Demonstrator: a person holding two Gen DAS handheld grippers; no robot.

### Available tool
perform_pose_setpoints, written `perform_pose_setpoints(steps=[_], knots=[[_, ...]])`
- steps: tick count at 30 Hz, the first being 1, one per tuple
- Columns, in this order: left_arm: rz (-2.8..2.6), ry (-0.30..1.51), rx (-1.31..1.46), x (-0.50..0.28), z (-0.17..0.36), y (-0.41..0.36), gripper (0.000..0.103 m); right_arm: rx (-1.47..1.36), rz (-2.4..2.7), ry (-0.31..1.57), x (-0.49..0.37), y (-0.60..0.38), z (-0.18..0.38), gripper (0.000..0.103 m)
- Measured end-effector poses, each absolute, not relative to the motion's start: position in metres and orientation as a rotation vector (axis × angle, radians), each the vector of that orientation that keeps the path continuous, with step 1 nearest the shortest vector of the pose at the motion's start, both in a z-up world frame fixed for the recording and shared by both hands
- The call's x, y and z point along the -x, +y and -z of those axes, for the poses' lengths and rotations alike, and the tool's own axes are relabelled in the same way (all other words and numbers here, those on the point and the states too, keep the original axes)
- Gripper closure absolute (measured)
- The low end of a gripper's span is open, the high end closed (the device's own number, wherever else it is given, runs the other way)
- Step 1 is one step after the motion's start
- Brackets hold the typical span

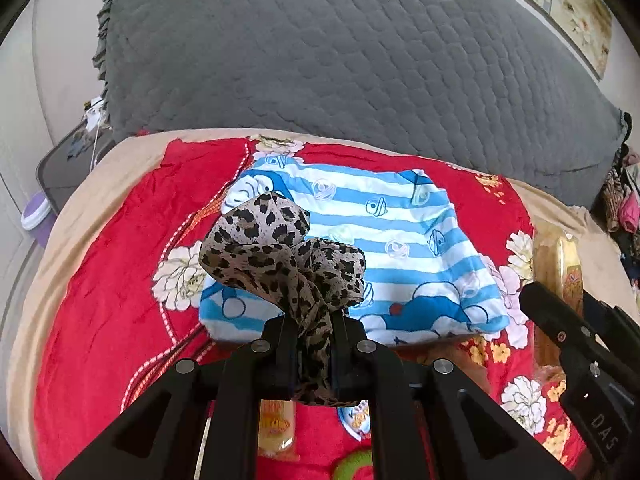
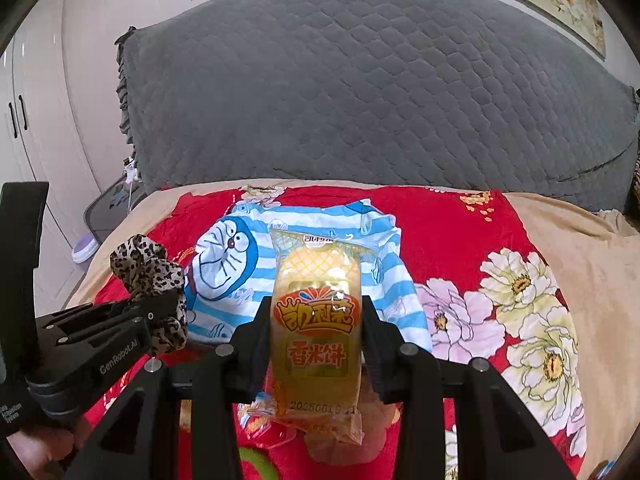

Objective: Organize objects
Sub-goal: 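Carry the scrunchies with the left tool while the right tool carries the snack cake toward the striped shirt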

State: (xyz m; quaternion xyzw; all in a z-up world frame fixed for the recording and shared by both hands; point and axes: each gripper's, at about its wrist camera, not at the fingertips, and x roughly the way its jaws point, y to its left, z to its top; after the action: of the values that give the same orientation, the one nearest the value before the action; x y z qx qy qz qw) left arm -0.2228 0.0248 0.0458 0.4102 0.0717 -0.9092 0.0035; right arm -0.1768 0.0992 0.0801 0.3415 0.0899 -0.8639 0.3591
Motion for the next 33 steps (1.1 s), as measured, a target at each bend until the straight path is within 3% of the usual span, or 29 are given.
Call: perform_pose_setpoints(steps=[33], knots=[[2.803, 0.176, -1.359, 0.326, 0.005, 0.021, 0.092, -0.941, 2.199, 0.282, 0.265, 0.029, -0.043, 0.062]])
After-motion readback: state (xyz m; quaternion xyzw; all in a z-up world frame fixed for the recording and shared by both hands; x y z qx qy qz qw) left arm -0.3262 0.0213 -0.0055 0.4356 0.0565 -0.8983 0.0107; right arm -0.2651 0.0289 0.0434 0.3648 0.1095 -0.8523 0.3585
